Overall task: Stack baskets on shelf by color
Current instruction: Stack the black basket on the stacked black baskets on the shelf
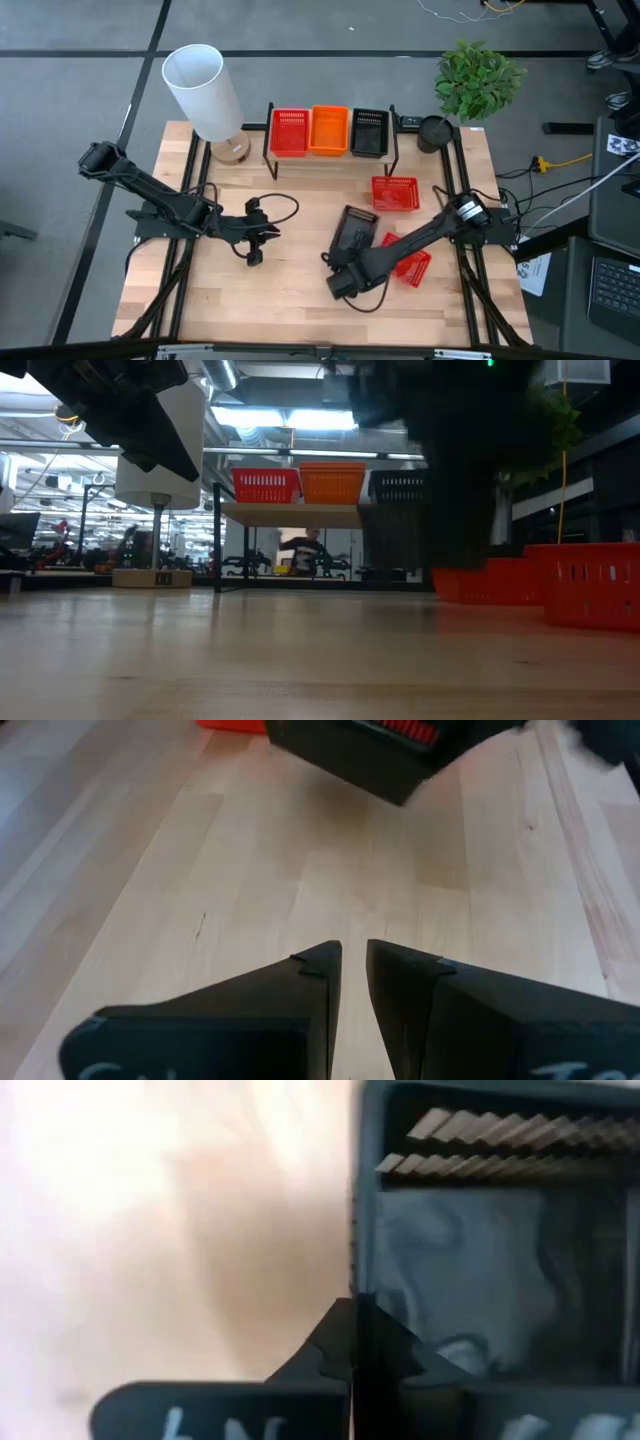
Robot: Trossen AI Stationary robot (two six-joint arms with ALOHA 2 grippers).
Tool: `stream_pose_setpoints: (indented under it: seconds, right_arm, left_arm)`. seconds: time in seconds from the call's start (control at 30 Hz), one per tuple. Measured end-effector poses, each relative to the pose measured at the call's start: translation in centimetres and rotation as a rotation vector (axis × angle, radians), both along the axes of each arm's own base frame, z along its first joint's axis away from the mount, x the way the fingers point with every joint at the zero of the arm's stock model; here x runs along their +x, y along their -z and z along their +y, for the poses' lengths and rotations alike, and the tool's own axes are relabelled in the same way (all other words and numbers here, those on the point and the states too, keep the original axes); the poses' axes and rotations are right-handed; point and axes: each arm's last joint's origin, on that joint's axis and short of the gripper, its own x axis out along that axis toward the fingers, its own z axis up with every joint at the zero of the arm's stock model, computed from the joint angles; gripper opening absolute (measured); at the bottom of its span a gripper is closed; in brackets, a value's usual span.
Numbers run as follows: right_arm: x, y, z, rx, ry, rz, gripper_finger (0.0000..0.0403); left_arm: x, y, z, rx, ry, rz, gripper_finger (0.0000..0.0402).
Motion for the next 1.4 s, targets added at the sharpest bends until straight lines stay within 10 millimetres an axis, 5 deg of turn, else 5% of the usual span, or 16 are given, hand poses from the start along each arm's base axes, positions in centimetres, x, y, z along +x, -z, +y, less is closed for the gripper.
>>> stream_pose_setpoints:
  seconds: [0.37,0.53,0.7,0.9,1.1,1.4]
  right_arm:
    - [-0.8,-9.2,4.9,-0.126,-0.185,-0.161,0.0001]
    - [-2.8,-12.0,4.9,-0.359,-0.144,-0.196,0.0]
    - [-3.2,-12.6,3.7,-0.49,-0.187,-0.161,0.0]
    - [-3.9,-15.9,-1.6,-0.593,-0.18,-0.14,0.0]
    - [-8.0,-20.7,-9.8,-0.591,-0.101,-0.115,0.0]
    - [-8.4,-20.1,-20.2,-0.276,-0.25,-0.072,0.0]
  left_arm:
    - [-0.1,0.1,0.0,0.005,0.0,0.011,0.0043]
    - [-0.1,0.1,0.0,0.006,0.0,0.014,0.0043]
    - [-0.1,0.1,0.0,0.006,-0.001,0.014,0.0043]
    - [-0.1,0.3,0.1,0.012,-0.001,0.028,0.0043]
    - [-0.2,0.4,0.1,0.019,-0.005,0.038,0.0043]
    - [-0.2,0.3,0.2,0.045,-0.045,0.027,0.0043]
